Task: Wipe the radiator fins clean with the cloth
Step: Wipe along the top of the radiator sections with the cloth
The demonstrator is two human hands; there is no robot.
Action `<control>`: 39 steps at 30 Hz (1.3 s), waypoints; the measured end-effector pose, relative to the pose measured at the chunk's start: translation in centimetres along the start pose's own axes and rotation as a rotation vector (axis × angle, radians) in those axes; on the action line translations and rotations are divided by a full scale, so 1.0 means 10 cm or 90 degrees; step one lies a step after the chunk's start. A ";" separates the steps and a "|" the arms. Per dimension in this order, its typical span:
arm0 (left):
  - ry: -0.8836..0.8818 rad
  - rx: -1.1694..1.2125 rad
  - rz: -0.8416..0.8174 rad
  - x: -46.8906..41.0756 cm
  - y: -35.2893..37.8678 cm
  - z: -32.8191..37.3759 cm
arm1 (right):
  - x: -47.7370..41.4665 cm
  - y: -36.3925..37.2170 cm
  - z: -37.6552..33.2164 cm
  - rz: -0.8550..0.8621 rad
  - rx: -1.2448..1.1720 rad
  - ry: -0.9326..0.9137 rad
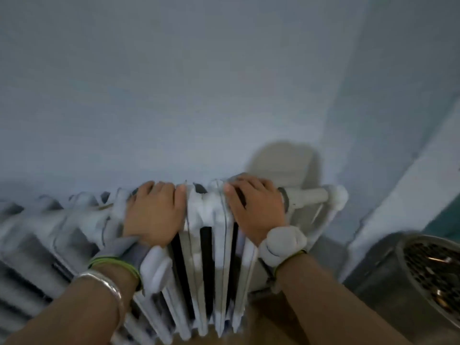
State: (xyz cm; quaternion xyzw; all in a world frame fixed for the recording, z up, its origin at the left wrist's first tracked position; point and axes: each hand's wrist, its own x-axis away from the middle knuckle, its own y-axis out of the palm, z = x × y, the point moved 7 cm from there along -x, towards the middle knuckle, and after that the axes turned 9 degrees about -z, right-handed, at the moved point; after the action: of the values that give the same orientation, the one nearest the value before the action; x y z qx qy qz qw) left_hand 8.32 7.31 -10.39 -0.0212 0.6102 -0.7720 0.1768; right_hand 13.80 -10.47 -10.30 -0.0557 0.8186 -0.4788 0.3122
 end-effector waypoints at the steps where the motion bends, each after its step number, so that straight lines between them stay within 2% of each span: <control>1: -0.006 -0.002 0.013 -0.02 -0.01 -0.02 | -0.01 0.03 0.03 -0.011 0.004 0.009; 3: 0.028 -0.015 0.045 -0.04 -0.03 0.00 | -0.05 -0.04 0.04 0.001 0.009 0.010; 6: 0.080 -0.014 -0.017 -0.09 -0.01 0.00 | -0.11 -0.07 0.09 -0.021 -0.007 0.025; 7: 0.076 -0.050 -0.022 -0.04 0.00 0.01 | -0.10 -0.06 0.08 -0.006 -0.013 0.019; 8: 0.079 -0.072 0.017 -0.02 -0.04 0.03 | -0.09 -0.07 0.07 0.018 -0.013 0.012; 11: 0.033 -0.048 0.061 -0.05 -0.09 0.04 | -0.11 -0.12 0.12 0.053 -0.014 0.043; 14: 0.035 -0.105 0.084 -0.06 -0.07 0.03 | -0.17 -0.07 0.14 0.032 -0.011 0.046; 25: -0.004 -0.069 0.142 0.20 -0.09 0.06 | -0.08 -0.12 0.00 -0.016 0.018 0.016; 39: 0.001 -0.075 0.089 0.18 -0.07 0.07 | -0.08 -0.12 0.03 -0.009 0.003 0.031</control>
State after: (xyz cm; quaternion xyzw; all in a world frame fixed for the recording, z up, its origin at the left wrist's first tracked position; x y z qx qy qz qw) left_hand 6.67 6.21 -9.90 0.0118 0.6547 -0.7204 0.2285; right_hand 14.35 -11.05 -9.11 -0.0494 0.8245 -0.4842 0.2888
